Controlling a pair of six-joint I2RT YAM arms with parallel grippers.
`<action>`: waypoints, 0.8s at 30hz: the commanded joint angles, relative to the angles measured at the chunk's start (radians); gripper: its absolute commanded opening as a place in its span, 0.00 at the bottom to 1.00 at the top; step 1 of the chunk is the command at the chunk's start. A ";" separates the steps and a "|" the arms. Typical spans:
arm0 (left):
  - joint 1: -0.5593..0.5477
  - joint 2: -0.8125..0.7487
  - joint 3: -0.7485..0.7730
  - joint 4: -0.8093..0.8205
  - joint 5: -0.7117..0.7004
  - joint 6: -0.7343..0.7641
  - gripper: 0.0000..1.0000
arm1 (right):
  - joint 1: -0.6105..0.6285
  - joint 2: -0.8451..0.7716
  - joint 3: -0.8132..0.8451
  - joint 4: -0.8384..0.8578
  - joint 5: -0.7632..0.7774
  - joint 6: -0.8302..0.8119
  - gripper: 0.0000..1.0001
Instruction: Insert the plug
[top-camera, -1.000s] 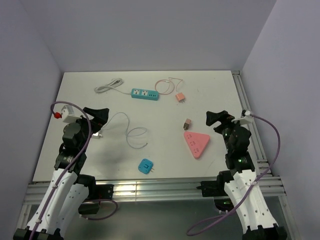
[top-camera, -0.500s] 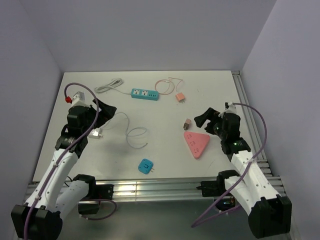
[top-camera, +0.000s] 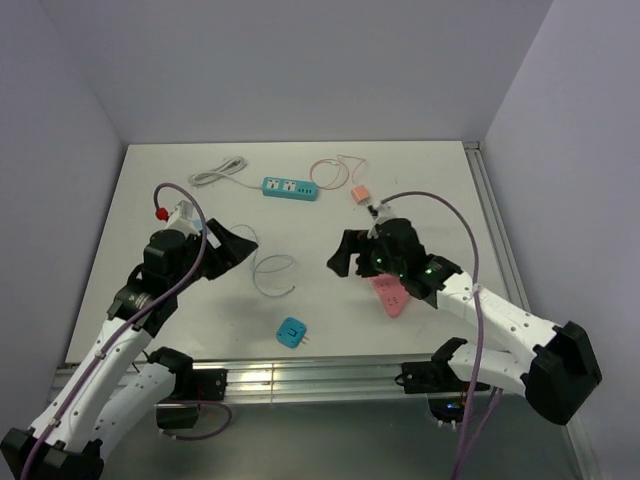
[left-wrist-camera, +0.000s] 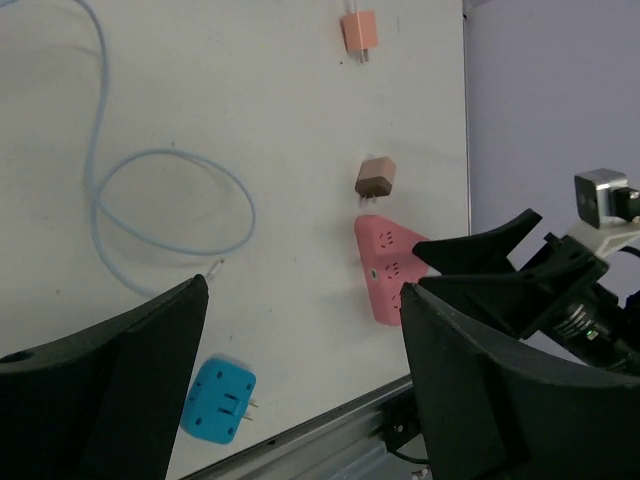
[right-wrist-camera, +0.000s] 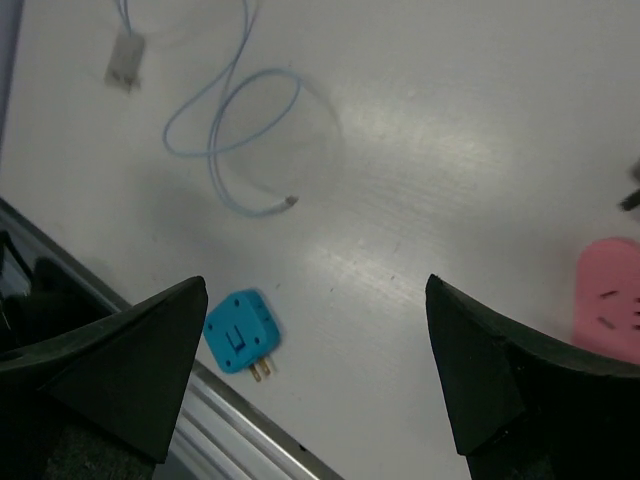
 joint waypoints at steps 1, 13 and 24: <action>-0.021 -0.071 0.002 -0.138 -0.108 -0.078 0.84 | 0.159 0.103 0.051 -0.010 0.025 -0.070 0.97; -0.021 -0.150 0.150 -0.440 -0.241 -0.178 0.90 | 0.576 0.570 0.326 -0.139 0.310 -0.280 1.00; -0.021 -0.182 0.116 -0.434 -0.162 -0.162 0.88 | 0.638 0.607 0.266 -0.064 0.226 -0.247 1.00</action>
